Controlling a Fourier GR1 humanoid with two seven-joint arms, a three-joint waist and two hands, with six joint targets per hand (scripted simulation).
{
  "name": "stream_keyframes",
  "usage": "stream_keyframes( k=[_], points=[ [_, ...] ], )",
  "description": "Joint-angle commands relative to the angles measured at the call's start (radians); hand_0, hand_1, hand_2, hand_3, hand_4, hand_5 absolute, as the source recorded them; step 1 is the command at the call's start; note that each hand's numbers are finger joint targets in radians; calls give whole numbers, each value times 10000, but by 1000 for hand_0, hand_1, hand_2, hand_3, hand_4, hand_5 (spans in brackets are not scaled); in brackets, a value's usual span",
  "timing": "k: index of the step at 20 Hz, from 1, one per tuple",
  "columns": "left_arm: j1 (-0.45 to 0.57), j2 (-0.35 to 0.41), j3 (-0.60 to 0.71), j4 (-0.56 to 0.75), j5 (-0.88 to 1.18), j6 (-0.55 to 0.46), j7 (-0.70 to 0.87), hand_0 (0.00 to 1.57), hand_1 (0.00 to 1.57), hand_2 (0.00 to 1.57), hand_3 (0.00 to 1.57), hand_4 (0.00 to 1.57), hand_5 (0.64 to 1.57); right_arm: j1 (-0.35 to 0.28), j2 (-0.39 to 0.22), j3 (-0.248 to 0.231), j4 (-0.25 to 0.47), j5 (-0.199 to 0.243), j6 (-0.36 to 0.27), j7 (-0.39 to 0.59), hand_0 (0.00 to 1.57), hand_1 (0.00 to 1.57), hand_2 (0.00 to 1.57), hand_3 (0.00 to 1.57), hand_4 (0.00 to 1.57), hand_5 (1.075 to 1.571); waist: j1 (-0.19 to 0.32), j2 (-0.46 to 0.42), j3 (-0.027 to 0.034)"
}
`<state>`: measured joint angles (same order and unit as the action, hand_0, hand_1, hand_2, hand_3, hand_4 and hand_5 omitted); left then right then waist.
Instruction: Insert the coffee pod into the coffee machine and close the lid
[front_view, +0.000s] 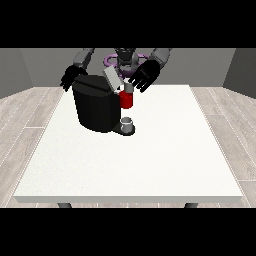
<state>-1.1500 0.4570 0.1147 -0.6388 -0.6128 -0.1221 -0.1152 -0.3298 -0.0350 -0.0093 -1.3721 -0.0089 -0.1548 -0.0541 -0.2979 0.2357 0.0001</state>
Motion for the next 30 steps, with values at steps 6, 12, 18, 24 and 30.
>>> stream_keyframes(
  k=[6,12,18,24,30],
  points=[
    [31,-45,-75,43,-68,-424,-227,1229,1229,1283,1207,511,1571,-203,-285,-662,93,-335,-111,378,0,0,0,0,480,1571,330,-86,0],
    [-349,-56,138,261,-59,-346,108,1185,1185,1264,1195,497,1571,264,-182,-307,-32,-235,174,-75,0,0,0,0,499,1571,-95,142,2],
    [-414,-23,143,362,-259,-99,89,1186,1186,1269,1202,515,1571,364,102,-99,-207,-115,-2,-331,0,0,0,0,513,1571,-159,324,2],
    [-120,-616,-129,267,-419,32,-61,1221,1221,1275,1199,488,1571,29,228,-382,7,-206,-360,-224,0,0,0,0,462,1571,190,315,2],
    [-374,-273,-45,234,-366,-601,54,1220,1220,1252,1152,467,1571,168,-71,-727,524,-361,-56,-900,0,0,0,0,433,1571,387,359,4]
  ],
)
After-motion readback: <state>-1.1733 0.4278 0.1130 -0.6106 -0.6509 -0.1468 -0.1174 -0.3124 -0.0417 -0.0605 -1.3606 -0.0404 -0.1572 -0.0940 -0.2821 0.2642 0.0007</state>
